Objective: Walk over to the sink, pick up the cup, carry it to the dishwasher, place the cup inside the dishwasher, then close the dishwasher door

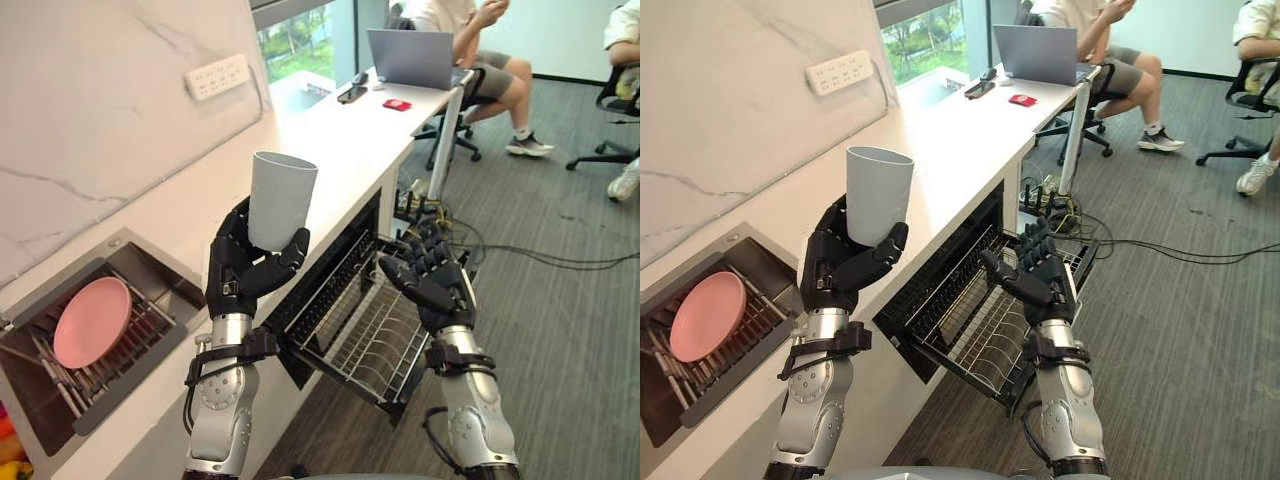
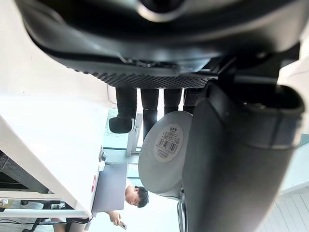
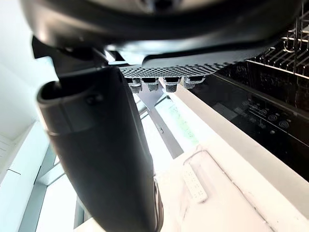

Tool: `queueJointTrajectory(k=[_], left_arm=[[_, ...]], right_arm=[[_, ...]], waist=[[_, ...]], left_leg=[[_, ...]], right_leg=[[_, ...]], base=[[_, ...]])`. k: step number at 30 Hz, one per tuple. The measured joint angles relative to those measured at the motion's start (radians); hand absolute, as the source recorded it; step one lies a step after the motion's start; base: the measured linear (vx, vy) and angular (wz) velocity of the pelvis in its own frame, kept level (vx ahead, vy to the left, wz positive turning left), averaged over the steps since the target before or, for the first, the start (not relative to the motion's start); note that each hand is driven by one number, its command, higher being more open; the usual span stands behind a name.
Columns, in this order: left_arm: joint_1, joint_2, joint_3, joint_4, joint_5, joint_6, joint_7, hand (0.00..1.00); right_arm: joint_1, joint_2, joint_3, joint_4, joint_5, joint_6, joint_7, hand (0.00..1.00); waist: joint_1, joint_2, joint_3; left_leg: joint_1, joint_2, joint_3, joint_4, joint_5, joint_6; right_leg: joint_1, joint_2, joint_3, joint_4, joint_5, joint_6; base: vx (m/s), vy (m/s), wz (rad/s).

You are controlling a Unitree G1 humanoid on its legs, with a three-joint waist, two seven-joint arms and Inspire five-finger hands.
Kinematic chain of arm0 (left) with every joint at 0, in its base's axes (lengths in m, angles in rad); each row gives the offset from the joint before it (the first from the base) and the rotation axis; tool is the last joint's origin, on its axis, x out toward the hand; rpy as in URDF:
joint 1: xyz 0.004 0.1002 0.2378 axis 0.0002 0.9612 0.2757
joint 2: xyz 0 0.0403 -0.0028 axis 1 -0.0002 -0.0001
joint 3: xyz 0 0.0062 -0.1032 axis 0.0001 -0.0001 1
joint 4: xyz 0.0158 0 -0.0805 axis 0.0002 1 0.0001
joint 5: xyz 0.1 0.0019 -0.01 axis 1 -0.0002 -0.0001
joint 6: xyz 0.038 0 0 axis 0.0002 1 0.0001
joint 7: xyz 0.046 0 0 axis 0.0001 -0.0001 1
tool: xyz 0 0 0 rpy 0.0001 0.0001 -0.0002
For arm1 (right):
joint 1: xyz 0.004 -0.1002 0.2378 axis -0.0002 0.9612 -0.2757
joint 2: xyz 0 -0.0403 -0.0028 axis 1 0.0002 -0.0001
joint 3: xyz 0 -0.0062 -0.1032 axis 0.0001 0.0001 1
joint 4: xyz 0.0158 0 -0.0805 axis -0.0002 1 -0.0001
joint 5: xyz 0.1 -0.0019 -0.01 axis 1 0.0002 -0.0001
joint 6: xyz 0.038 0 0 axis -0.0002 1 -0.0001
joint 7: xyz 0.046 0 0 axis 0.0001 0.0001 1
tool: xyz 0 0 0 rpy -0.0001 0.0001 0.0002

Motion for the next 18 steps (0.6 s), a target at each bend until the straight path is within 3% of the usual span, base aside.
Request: queueJointTrajectory(k=[9,14,18], left_arm=[[-0.003,0.0,-0.013,0.001,-0.015,0.046,-0.106,0.0],[-0.039,0.012,-0.011,0.038,0.03,0.025,-0.137,0.0],[-0.046,0.018,-0.016,0.038,0.064,-0.006,-0.166,0.0]], right_arm=[[-0.004,0.003,0.002,-0.001,0.132,0.008,0.121,1.0],[-0.02,-0.013,0.036,-0.014,0.339,0.107,0.249,1.0],[-0.036,-0.012,0.071,-0.026,0.455,0.172,0.29,1.0]], waist=[[-0.01,-0.013,-0.001],[-0.002,-0.023,-0.003],[-0.002,-0.034,-0.006]], left_leg=[[0.012,0.012,0.027,-0.026,0.008,-0.002],[0.016,0.02,0.054,-0.027,0.005,-0.005],[0.016,0.026,0.056,-0.032,0.008,-0.01]], right_leg=[[-0.013,0.015,-0.001,-0.018,0.025,-0.005],[-0.025,0.021,-0.001,-0.025,0.047,-0.014],[-0.025,0.03,-0.001,-0.037,0.054,-0.02]], base=[[-0.02,-0.005,-0.1],[-0.06,0.004,-0.15],[-0.07,-0.011,-0.05]])
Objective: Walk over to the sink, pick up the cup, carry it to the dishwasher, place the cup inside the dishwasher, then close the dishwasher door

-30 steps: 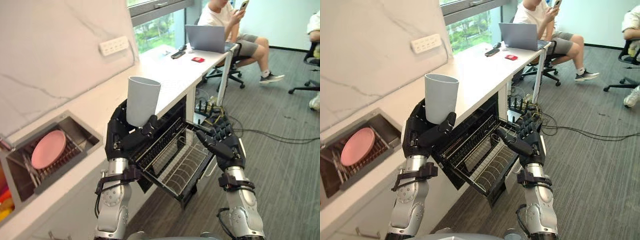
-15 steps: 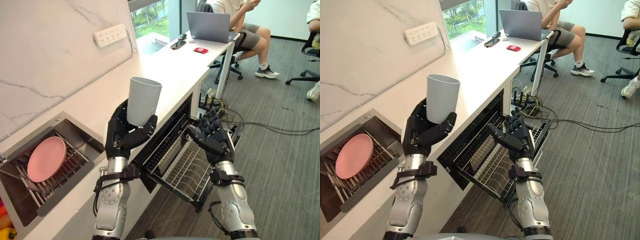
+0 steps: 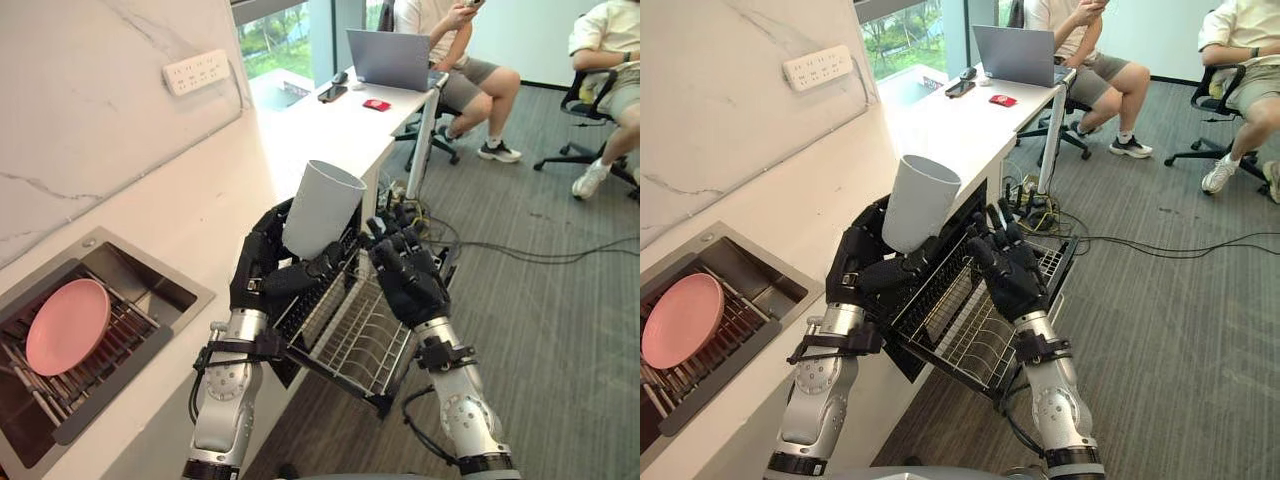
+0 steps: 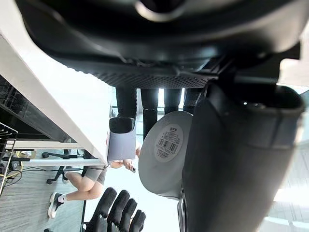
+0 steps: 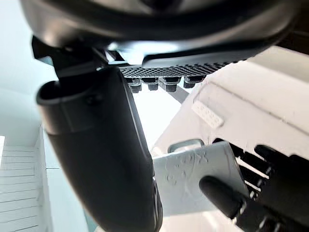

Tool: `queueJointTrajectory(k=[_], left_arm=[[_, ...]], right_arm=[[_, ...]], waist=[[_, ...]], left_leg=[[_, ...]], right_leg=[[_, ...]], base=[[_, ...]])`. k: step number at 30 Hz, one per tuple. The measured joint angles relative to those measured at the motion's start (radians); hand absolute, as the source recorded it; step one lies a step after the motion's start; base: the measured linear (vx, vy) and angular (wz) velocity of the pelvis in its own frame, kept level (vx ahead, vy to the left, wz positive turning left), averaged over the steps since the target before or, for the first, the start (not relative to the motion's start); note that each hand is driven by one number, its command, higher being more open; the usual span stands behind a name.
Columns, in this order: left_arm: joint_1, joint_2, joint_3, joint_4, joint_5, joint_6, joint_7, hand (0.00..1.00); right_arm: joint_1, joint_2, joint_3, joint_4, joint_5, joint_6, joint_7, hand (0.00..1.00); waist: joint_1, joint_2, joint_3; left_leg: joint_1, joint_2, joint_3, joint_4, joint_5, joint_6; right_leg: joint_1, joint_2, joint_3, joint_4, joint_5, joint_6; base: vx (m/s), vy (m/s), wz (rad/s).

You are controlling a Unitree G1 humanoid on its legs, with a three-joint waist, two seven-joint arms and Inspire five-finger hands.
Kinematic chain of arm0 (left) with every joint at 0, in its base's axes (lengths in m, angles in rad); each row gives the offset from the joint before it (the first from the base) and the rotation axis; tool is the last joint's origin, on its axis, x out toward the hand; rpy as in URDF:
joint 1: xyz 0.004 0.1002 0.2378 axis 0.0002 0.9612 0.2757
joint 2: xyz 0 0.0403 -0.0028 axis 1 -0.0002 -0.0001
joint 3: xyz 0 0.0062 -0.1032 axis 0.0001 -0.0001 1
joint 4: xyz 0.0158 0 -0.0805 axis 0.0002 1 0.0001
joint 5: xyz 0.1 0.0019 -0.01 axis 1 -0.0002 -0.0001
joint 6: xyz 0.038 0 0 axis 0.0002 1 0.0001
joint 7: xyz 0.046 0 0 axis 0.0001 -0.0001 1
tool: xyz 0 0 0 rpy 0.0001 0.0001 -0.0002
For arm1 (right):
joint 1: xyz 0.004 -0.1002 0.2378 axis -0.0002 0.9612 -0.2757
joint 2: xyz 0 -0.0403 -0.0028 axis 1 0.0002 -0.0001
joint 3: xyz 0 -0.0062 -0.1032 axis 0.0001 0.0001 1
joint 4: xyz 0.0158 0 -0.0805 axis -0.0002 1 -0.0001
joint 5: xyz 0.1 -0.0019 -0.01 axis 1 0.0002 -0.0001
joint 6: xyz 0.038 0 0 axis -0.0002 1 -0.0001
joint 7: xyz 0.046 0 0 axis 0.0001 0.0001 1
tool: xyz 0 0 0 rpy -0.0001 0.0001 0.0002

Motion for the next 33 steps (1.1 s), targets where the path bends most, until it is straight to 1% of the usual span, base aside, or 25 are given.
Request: queueJointTrajectory(k=[1,3,7,10,13,20,23,24,29,30,33], left_arm=[[-0.001,0.0,-0.004,0.0,0.005,-0.011,-0.012,0.0],[-0.007,0.002,-0.015,0.0,0.018,-0.021,-0.027,0.0],[-0.021,0.02,-0.032,0.0,0.041,-0.023,-0.07,0.0],[-0.021,0.028,-0.039,0.004,0.057,-0.023,-0.103,0.0],[-0.021,0.035,-0.061,0.005,0.057,-0.023,-0.112,0.0],[-0.021,0.043,-0.071,0.005,0.057,-0.021,-0.123,0.0],[-0.021,0.048,-0.073,0.005,0.056,-0.019,-0.126,0.0],[-0.021,0.053,-0.073,0.005,0.056,-0.017,-0.126,0.0],[-0.021,0.058,-0.072,0.006,0.057,-0.001,-0.126,0.0],[-0.021,0.057,-0.07,0.006,0.057,0.003,-0.122,0.0],[-0.019,0.064,-0.071,0.006,0.059,0.004,-0.118,0.0]], right_arm=[[-0.007,0.0,0.011,-0.002,0.021,0.011,0.001,1.0],[-0.017,-0.002,0.028,-0.002,0.052,0.023,0.001,1.0],[-0.027,-0.002,0.044,-0.003,0.066,0.025,-0.001,1.0],[-0.035,-0.008,0.046,-0.004,0.064,0.023,-0.018,1.0],[-0.039,-0.01,0.049,-0.004,0.064,0.019,-0.041,1.0],[-0.075,-0.037,0.105,-0.013,0.048,0.006,-0.087,1.0],[-0.091,-0.04,0.106,-0.022,0.028,0.005,-0.101,1.0],[-0.094,-0.046,0.106,-0.024,0.015,0.005,-0.103,0.0],[-0.1,-0.071,0.108,-0.025,-0.033,0.005,-0.103,0.0],[-0.103,-0.084,0.111,-0.026,-0.073,0.003,-0.111,0.0],[-0.107,-0.093,0.116,-0.026,-0.107,-0.007,-0.135,0.0]], waist=[[0.001,0.0,0.0],[0.003,-0.001,-0.001],[0.002,-0.009,-0.006],[0.002,-0.021,-0.014],[0.004,-0.026,-0.016],[0.005,-0.027,-0.017],[0.007,-0.027,-0.017],[0.009,-0.027,-0.017],[0.012,-0.027,-0.017],[0.018,-0.027,-0.017],[0.026,-0.027,-0.017]], left_leg=[[0.0,0.002,0.0,0.0,0.004,-0.004],[-0.001,0.005,0.0,0.0,0.011,0.0],[-0.008,0.009,0.001,0.004,0.013,-0.001],[-0.011,0.01,-0.001,0.004,0.014,-0.002],[-0.012,0.009,-0.005,0.004,0.014,-0.002],[-0.012,0.009,-0.009,0.004,0.016,-0.001],[-0.012,0.009,-0.013,0.004,0.018,-0.001],[-0.014,0.008,-0.016,0.004,0.018,-0.001],[-0.021,0.007,-0.029,0.004,0.024,0.0],[-0.021,0.007,-0.031,0.004,0.025,0.001],[-0.021,0.007,-0.033,0.004,0.027,0.001]], right_leg=[[0.0,0.002,0.0,-0.002,0.0,-0.001],[0.0,0.006,0.0,-0.012,0.003,-0.004],[0.0,0.013,0.0,-0.022,0.012,-0.006],[0.001,0.015,-0.002,-0.028,0.013,-0.006],[0.003,0.014,-0.005,-0.028,0.013,-0.006],[0.005,0.014,-0.009,-0.028,0.014,-0.007],[0.006,0.014,-0.012,-0.028,0.014,-0.007],[0.006,0.014,-0.015,-0.028,0.014,-0.007],[0.009,0.014,-0.028,-0.028,0.014,-0.007],[0.009,0.014,-0.028,-0.028,0.014,-0.007],[0.01,0.014,-0.03,-0.028,0.014,-0.007]], base=[[-0.03,-0.012,-0.02],[-0.02,-0.008,-0.01],[0.0,0.0,0.0],[0.0,-0.003,0.01],[-0.02,-0.002,0.03],[-0.03,0.0,0.01],[-0.01,-0.001,0.02],[-0.02,-0.004,0.05],[-0.02,-0.005,0.08],[0.0,0.0,0.0],[-0.02,-0.002,0.01]])
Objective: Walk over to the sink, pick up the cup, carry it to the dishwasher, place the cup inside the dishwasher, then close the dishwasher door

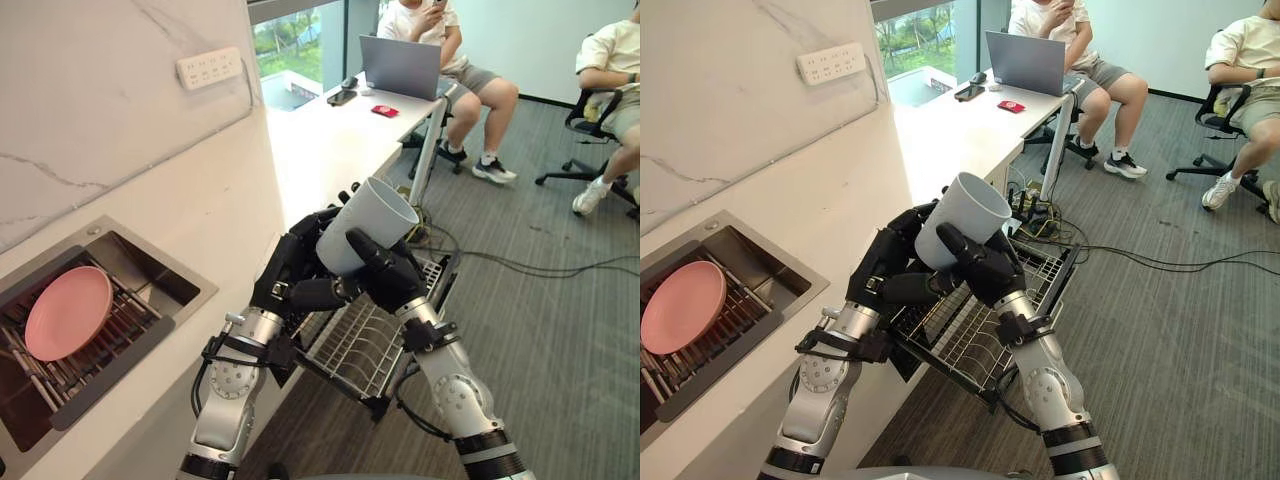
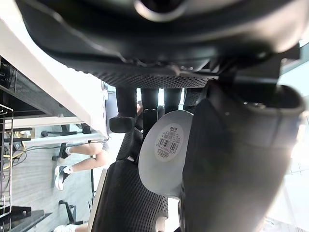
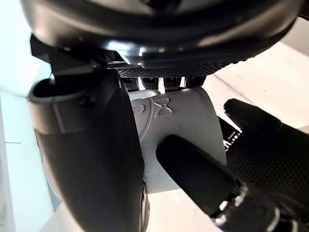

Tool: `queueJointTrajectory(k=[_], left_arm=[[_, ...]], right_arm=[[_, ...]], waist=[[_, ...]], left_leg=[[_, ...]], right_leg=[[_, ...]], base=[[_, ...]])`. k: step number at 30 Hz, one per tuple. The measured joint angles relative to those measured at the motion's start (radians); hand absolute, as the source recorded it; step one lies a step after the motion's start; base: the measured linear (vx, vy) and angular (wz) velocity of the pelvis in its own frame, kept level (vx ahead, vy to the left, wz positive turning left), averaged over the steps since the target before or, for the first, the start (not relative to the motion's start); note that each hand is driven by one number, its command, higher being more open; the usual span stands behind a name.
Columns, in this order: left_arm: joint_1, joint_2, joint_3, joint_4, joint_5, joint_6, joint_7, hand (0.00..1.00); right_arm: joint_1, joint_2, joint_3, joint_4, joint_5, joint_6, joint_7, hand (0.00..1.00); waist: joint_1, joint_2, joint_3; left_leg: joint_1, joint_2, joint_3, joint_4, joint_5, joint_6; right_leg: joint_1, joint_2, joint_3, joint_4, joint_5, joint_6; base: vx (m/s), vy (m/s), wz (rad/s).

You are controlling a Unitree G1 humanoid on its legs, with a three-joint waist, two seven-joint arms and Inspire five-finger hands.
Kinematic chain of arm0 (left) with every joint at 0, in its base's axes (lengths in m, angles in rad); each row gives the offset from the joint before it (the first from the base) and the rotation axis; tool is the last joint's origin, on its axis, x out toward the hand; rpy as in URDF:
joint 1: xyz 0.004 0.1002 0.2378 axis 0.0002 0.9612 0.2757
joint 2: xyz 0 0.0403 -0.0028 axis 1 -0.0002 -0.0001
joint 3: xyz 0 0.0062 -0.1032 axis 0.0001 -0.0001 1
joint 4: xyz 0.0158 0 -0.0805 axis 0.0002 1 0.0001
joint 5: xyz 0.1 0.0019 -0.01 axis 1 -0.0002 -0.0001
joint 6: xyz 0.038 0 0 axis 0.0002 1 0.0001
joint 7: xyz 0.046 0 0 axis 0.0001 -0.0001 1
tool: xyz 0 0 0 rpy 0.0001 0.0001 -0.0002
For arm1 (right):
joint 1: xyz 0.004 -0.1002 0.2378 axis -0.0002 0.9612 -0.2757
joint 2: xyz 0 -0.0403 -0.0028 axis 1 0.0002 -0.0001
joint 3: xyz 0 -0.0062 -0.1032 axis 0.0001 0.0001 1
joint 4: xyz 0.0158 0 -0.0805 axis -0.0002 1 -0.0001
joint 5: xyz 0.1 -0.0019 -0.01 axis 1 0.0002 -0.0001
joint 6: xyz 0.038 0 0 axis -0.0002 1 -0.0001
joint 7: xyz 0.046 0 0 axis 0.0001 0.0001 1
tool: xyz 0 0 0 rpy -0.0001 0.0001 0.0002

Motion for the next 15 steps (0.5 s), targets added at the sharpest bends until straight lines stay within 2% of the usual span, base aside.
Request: queueJointTrajectory(k=[4,5,11,15], left_arm=[[0.003,-0.015,-0.002,0.0,-0.002,0.002,0.023,0.0],[0.003,-0.014,-0.003,0.0,-0.001,0.002,0.031,1.0],[0.004,0.004,-0.039,0.002,0.05,0.011,0.063,1.0],[0.014,0.004,-0.072,0.012,-0.058,0.083,0.0,1.0]], right_arm=[[-0.013,0.022,0.012,-0.016,-0.111,-0.04,-0.081,0.0],[-0.014,0.019,0.019,-0.026,-0.131,-0.042,-0.104,0.0],[-0.018,0.032,0.049,-0.058,-0.233,-0.064,-0.262,0.0],[-0.024,0.041,0.04,-0.058,-0.303,-0.076,-0.397,0.0]], waist=[[0.003,-0.002,-0.001],[0.003,-0.003,-0.002],[0.003,-0.007,-0.005],[0.003,-0.007,-0.005]], left_leg=[[0.0,0.0,0.0,0.0,0.001,0.0],[0.0,0.0,0.0,0.0,0.001,0.0],[0.001,0.0,0.0,0.0,0.001,0.0],[0.001,0.0,0.001,0.0,0.001,0.0]], right_leg=[[0.0,0.0,0.0,0.0,0.0,-0.001],[0.0,0.0,0.0,0.0,0.0,-0.001],[0.0,0.0,0.001,0.0,0.001,-0.001],[0.0,0.0,0.003,-0.001,0.002,-0.001]], base=[[-0.02,-0.001,0.0],[0.0,0.0,0.0],[0.0,0.0,0.0],[0.0,0.0,0.0]])
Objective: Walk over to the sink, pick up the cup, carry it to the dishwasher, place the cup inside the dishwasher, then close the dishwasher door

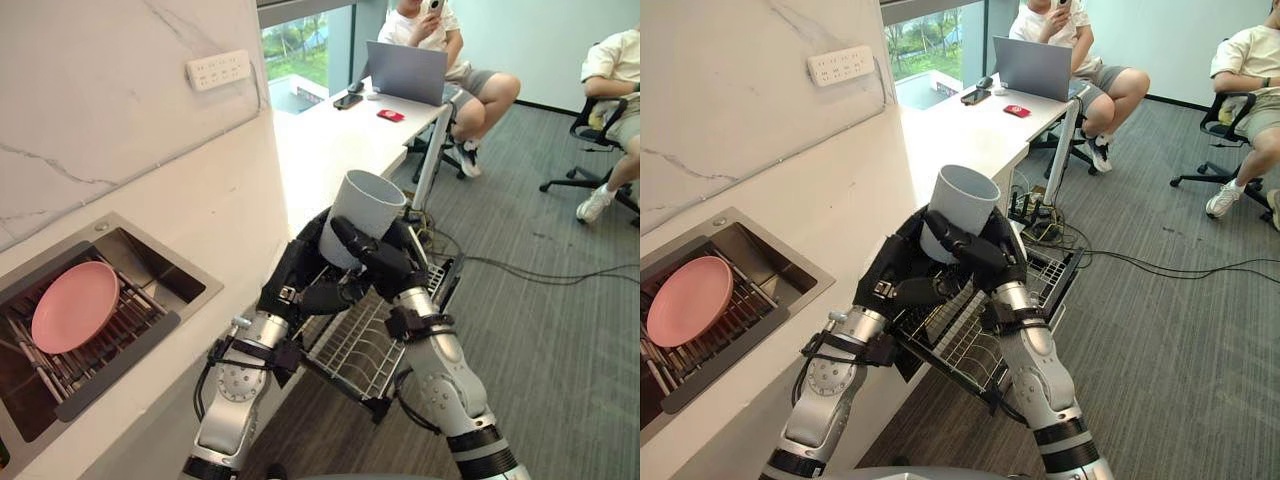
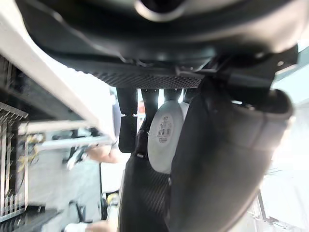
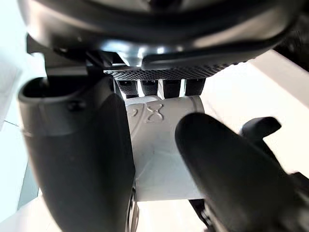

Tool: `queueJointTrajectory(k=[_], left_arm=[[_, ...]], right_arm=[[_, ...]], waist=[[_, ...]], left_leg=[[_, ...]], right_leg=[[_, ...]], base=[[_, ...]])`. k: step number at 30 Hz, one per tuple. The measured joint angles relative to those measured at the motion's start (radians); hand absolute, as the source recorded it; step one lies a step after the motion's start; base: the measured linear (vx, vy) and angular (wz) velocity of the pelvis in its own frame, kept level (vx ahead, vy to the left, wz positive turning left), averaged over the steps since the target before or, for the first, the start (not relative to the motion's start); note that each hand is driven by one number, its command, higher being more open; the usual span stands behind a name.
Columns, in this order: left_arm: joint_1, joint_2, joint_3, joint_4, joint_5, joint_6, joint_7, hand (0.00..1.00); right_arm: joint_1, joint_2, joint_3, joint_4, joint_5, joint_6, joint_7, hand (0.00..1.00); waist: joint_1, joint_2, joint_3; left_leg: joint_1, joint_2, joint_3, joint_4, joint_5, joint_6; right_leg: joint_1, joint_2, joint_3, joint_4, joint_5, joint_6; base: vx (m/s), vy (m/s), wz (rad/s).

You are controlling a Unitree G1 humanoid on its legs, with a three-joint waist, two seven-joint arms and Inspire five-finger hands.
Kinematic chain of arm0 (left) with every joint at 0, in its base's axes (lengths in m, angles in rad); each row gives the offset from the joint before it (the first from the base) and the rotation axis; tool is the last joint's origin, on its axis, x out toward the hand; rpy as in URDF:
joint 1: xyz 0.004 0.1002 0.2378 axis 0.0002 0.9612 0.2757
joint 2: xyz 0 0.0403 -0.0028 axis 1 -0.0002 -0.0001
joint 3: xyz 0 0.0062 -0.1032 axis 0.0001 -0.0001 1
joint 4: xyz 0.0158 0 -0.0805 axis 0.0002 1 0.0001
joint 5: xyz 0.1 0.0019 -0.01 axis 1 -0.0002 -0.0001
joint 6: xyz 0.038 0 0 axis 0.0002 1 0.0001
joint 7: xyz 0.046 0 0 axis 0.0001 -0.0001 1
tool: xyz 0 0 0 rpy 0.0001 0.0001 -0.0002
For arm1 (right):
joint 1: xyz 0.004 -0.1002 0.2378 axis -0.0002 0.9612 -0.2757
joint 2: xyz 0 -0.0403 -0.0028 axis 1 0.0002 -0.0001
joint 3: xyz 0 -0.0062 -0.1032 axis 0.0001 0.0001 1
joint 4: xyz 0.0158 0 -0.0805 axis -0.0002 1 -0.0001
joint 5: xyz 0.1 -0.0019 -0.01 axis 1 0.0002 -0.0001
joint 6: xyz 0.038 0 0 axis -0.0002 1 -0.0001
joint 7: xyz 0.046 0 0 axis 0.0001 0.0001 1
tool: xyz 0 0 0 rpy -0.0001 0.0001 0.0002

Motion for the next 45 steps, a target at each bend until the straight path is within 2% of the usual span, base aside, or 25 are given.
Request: queueJointTrajectory(k=[2,3,7,9,10,11,13,16,19,21,22,23,26,27,29,34,37,41,45], left_arm=[[0.033,0.0,-0.012,0.008,-0.089,0.059,-0.054,1.0],[0.083,0.002,-0.031,0.041,-0.175,0.135,-0.105,1.0],[0.174,0.007,-0.042,0.178,-0.197,0.235,-0.143,1.0],[0.238,0.007,-0.008,0.237,-0.243,0.29,-0.146,1.0],[0.249,0.005,0.007,0.249,-0.284,0.311,-0.147,1.0],[0.264,-0.001,0.047,0.272,-0.364,0.357,-0.149,1.0],[0.273,-0.012,0.094,0.317,-0.415,0.39,-0.157,1.0],[0.276,-0.016,0.134,0.395,-0.386,0.39,-0.144,1.0],[0.268,-0.057,0.22,0.557,-0.399,0.376,-0.069,1.0],[0.272,-0.06,0.248,0.632,-0.359,0.346,-0.042,1.0],[0.277,-0.057,0.251,0.642,-0.331,0.308,-0.032,1.0],[0.276,-0.055,0.256,0.643,-0.305,0.284,-0.019,1.0],[0.273,-0.065,0.281,0.658,-0.237,0.244,0.035,1.0],[0.262,-0.075,0.298,0.68,-0.205,0.22,0.062,1.0],[0.253,-0.089,0.323,0.697,-0.196,0.209,0.082,1.0],[0.231,-0.089,0.412,0.796,-0.158,0.182,0.121,1.0],[0.231,-0.08,0.465,0.818,-0.134,0.18,0.131,1.0],[0.237,-0.055,0.472,0.892,-0.089,0.178,0.166,1.0],[0.237,-0.053,0.474,0.918,-0.037,0.164,0.235,1.0]], right_arm=[[-0.004,0.015,-0.062,0.001,-0.007,-0.001,-0.055,0.0],[-0.015,0.022,-0.167,0.003,-0.007,-0.017,-0.099,0.0],[-0.027,-0.005,-0.353,0.005,-0.002,-0.073,-0.145,0.0],[-0.016,-0.036,-0.436,0.006,0.004,-0.096,-0.164,0.0],[-0.009,-0.04,-0.451,0.007,0.004,-0.098,-0.164,0.0],[0.01,-0.045,-0.468,0.01,0.005,-0.101,-0.163,0.0],[0.043,-0.044,-0.473,0.028,0.006,-0.101,-0.156,0.0],[0.099,-0.025,-0.469,0.09,0.006,-0.071,-0.114,0.0],[0.142,-0.002,-0.425,0.188,0.006,-0.024,-0.043,0.0],[0.147,0.018,-0.393,0.281,-0.012,-0.012,-0.002,0.0],[0.147,0.027,-0.379,0.33,-0.021,-0.011,0.019,0.0],[0.147,0.034,-0.365,0.369,-0.045,-0.011,0.035,0.0],[0.146,0.046,-0.33,0.421,-0.095,-0.003,0.071,0.0],[0.142,0.045,-0.318,0.423,-0.13,0.0,0.091,0.0],[0.129,0.043,-0.316,0.432,-0.159,0.001,0.109,0.0],[0.034,-0.027,-0.318,0.547,-0.258,0.022,0.139,0.0],[-0.035,-0.107,-0.333,0.656,-0.315,0.067,0.144,0.0],[-0.111,-0.172,-0.349,0.813,-0.366,0.137,0.161,0.0],[-0.163,-0.199,-0.34,0.933,-0.402,0.153,0.162,0.0]], waist=[[0.001,0.0,0.0],[0.001,0.0,0.0],[-0.003,0.0,0.0],[-0.014,0.0,0.0],[-0.016,0.001,0.0],[-0.017,0.001,0.0],[-0.017,0.002,-0.001],[-0.006,0.003,-0.001],[-0.002,0.004,0.0],[0.001,0.004,0.001],[0.006,0.007,0.005],[0.029,0.01,0.011],[0.054,0.01,0.015],[0.056,0.01,0.026],[0.058,0.011,0.037],[0.072,0.009,0.063],[0.085,0.011,0.077],[0.113,0.011,0.098],[0.128,0.017,0.131]], left_leg=[[0.0,0.0,0.0,0.0,0.0,0.0],[-0.001,-0.001,0.0,0.0,0.0,0.0],[-0.002,0.0,0.001,0.0,0.0,0.0],[-0.004,0.002,0.001,0.0,-0.001,-0.001],[-0.005,0.003,0.001,0.0,-0.001,-0.001],[-0.007,0.005,0.0,-0.001,-0.001,-0.001],[-0.007,0.006,0.0,-0.001,-0.001,-0.001],[-0.011,0.005,-0.004,-0.005,-0.001,-0.001],[-0.018,0.003,-0.026,-0.005,-0.001,-0.002],[-0.023,0.0,-0.05,-0.005,0.0,-0.002],[-0.035,-0.003,-0.071,-0.005,0.002,-0.004],[-0.04,-0.005,-0.077,-0.005,0.003,-0.005],[-0.044,-0.014,-0.1,-0.005,0.004,-0.003],[-0.044,-0.02,-0.114,-0.005,0.005,-0.001],[-0.044,-0.025,-0.12,-0.005,0.006,0.0],[-0.048,-0.034,-0.136,-0.006,0.005,0.002],[-0.063,-0.043,-0.169,-0.006,0.011,0.007],[-0.073,-0.056,-0.202,-0.006,0.019,0.011],[-0.09,-0.065,-0.232,-0.006,0.028,0.015]], right_leg=[[0.0,0.0,0.0,0.0,0.0,0.0],[0.0,-0.001,0.0,-0.001,0.0,0.0],[0.0,0.001,0.0,-0.005,0.0,0.0],[-0.002,0.003,0.0,-0.008,0.0,0.0],[-0.002,0.004,0.0,-0.009,0.0,0.0],[-0.002,0.006,-0.001,-0.01,0.0,0.0],[-0.002,0.006,-0.002,-0.01,0.0,0.0],[-0.002,0.005,-0.008,-0.012,0.0,-0.001],[0.011,0.005,-0.035,-0.021,-0.001,0.0],[0.024,0.006,-0.06,-0.027,-0.003,0.003],[0.027,0.005,-0.082,-0.029,-0.004,0.004],[0.027,0.004,-0.088,-0.03,-0.003,0.005],[0.041,-0.001,-0.114,-0.032,-0.008,0.012],[0.051,-0.005,-0.13,-0.032,-0.011,0.016],[0.056,-0.008,-0.137,-0.032,-0.013,0.019],[0.061,-0.016,-0.154,-0.024,-0.02,0.026],[0.068,-0.02,-0.189,-0.021,-0.025,0.03],[0.079,-0.026,-0.225,-0.017,-0.031,0.036],[0.08,-0.03,-0.255,-0.01,-0.032,0.037]], base=[[0.0,0.0,0.0],[0.0,0.0,0.0],[0.0,0.0,0.0],[0.0,0.0,0.0],[0.0,0.0,0.0],[0.0,0.0,0.0],[0.0,0.0,0.0],[0.0,0.0,0.04],[0.0,-0.01,0.2],[0.0,-0.026,0.42],[-0.01,-0.015,0.39],[-0.01,-0.01,0.33],[0.0,-0.007,0.28],[0.01,-0.014,0.3],[0.0,-0.003,0.18],[0.01,-0.005,0.11],[0.0,-0.011,0.29],[0.01,-0.007,0.25],[-0.02,0.006,0.28]])
